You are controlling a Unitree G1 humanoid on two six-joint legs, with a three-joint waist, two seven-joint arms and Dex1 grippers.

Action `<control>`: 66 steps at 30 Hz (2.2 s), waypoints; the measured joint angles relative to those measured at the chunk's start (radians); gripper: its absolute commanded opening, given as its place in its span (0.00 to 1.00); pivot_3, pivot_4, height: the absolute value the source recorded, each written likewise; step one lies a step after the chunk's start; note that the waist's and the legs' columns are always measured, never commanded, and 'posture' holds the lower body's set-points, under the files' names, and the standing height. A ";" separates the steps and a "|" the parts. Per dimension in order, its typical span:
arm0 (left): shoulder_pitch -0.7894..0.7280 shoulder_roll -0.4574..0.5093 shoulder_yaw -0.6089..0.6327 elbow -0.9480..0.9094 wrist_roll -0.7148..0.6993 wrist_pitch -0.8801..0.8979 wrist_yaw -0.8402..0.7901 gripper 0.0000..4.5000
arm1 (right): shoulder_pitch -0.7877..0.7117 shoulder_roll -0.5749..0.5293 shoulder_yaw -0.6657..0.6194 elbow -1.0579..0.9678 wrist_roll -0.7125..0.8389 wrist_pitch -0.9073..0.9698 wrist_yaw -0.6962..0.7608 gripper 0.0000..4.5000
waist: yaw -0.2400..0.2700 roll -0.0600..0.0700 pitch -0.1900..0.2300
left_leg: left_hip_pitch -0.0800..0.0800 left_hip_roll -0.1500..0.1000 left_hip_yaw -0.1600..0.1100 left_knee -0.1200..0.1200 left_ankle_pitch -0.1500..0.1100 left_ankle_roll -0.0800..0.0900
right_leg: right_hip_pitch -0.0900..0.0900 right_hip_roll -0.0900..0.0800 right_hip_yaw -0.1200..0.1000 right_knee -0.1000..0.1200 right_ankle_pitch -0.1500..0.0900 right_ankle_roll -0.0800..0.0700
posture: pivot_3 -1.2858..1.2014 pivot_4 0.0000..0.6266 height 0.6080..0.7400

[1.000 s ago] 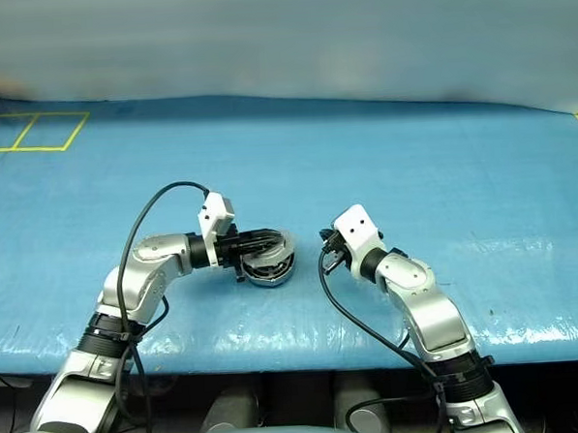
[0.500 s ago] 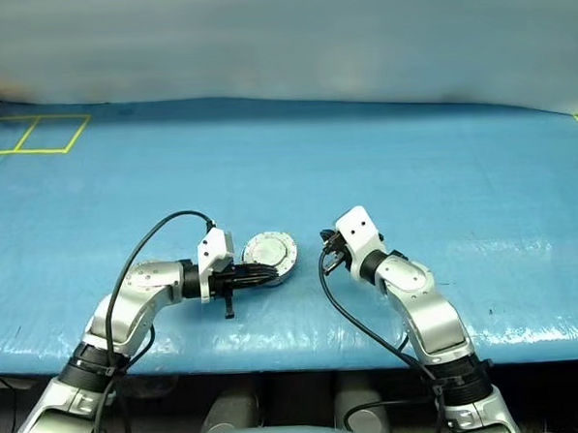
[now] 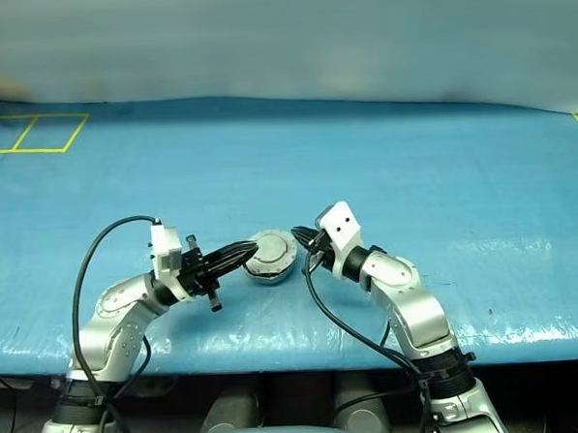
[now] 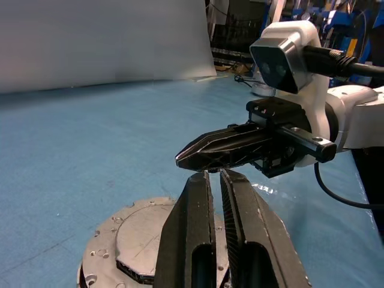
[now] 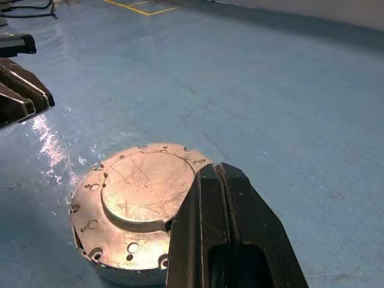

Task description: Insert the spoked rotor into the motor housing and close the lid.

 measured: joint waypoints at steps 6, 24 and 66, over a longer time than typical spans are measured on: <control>0.059 0.033 0.053 0.000 0.011 -0.029 0.023 0.06 | -0.029 0.013 0.043 0.045 0.003 0.001 0.025 0.57 | 0.001 0.000 0.000 | 0.000 0.000 0.000 0.000 0.000 0.000 | 0.000 0.000 0.000 0.000 0.000 0.000 | 0.52 0.24 1.00; 0.144 -0.018 0.030 0.039 0.048 -0.149 0.034 0.06 | -0.099 0.035 0.121 0.171 -0.074 -0.041 0.038 0.99 | 0.001 0.000 0.000 | 0.000 0.000 0.000 0.000 0.000 0.000 | 0.000 0.000 0.000 0.000 0.000 0.000 | 0.52 0.24 1.00; 0.208 -0.028 0.028 0.056 0.076 -0.194 0.078 0.06 | -0.104 0.149 0.150 0.071 -0.136 0.178 -0.147 0.67 | 0.000 0.000 0.000 | 0.000 0.000 0.000 -0.001 0.000 0.000 | -0.001 0.000 0.000 0.000 0.000 -0.001 | 0.52 0.24 1.00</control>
